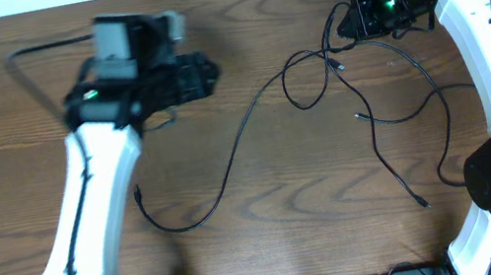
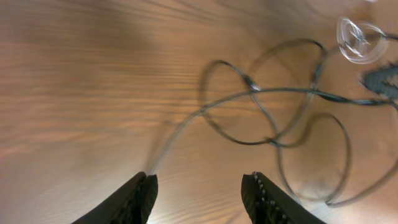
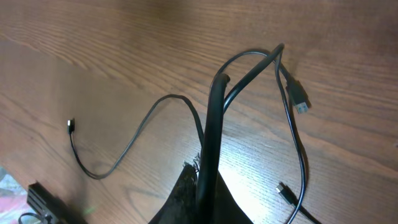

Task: Untangle cables

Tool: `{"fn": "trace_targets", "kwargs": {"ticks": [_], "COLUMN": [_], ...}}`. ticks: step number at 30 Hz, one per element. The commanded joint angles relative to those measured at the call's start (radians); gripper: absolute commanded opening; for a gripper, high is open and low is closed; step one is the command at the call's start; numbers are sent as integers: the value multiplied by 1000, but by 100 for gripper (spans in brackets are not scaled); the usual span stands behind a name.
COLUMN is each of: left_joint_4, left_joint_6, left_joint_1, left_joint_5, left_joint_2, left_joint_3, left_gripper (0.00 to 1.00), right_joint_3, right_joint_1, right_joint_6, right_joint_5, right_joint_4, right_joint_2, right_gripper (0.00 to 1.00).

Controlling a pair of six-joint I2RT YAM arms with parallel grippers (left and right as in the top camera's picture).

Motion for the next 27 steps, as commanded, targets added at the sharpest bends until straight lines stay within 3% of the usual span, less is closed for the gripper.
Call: {"fn": "trace_targets", "kwargs": {"ticks": [1,14,27], "left_joint_4": [62,345,371], "left_joint_6": [35,-16,-15], "left_joint_1": [-52,-220,-258], "left_joint_5": [172,374,350], "left_joint_2": [42,257,338], "left_joint_3": [19,19,19], "left_gripper": [50,50,50], "right_joint_3": [3,3,3], "right_joint_1": [-8,-9,-15], "right_joint_6": [10,-10,-9], "right_joint_5": [-14,-11,-10], "right_joint_4": [-7,-20,-19], "right_joint_2": [-3,-3,-3], "right_gripper": [1,1,1]}}
